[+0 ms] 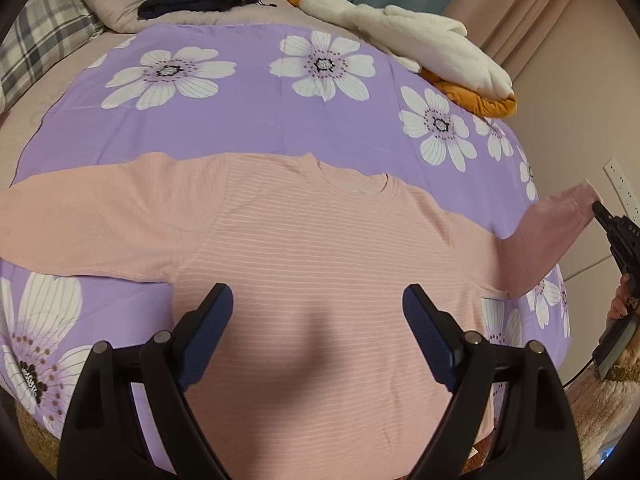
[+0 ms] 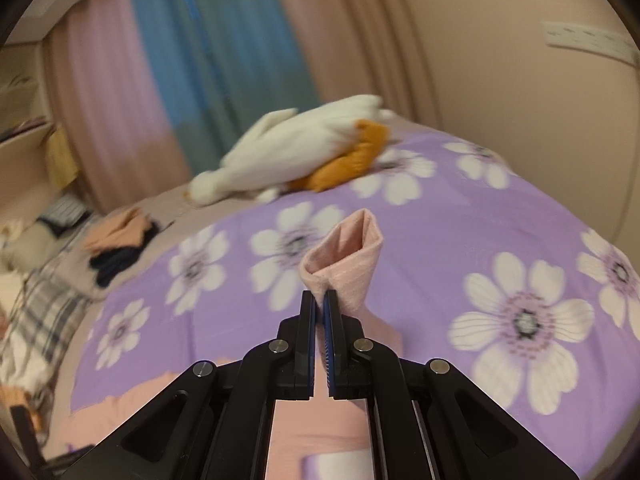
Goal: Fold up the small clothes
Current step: 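Lift the gripped sleeve up off the bedspread with the right tool, then carry the sleeve across the shirt body and lay it down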
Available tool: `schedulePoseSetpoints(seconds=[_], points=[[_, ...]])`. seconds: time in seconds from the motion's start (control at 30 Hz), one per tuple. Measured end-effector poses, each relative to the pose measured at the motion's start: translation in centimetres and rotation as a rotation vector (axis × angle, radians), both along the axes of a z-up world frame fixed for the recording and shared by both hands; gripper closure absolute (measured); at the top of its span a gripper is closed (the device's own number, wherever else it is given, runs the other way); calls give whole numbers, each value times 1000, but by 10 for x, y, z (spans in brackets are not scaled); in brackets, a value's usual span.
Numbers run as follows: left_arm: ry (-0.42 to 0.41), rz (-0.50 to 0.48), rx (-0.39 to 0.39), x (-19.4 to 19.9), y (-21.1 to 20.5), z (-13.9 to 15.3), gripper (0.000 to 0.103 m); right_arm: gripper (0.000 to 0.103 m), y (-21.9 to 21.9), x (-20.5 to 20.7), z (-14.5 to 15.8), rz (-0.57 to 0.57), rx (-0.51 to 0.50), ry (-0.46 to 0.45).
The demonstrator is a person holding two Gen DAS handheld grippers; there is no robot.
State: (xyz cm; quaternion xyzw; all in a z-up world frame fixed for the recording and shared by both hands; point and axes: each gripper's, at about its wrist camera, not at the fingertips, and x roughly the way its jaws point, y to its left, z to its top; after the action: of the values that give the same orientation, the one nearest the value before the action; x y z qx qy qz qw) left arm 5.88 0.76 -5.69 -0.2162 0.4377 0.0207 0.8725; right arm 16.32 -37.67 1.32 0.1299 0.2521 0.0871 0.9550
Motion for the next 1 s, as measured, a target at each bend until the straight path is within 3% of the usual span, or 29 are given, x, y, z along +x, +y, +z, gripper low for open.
schedulePoseSetpoints(seconds=[0.5,1.0], points=[[2,59,-6,-22,27,-4,13,99,118,-7,-7,264,-64,29],[25,109,-18,-41,52,-16,12,99,201,-15,-56,427,-63,191]])
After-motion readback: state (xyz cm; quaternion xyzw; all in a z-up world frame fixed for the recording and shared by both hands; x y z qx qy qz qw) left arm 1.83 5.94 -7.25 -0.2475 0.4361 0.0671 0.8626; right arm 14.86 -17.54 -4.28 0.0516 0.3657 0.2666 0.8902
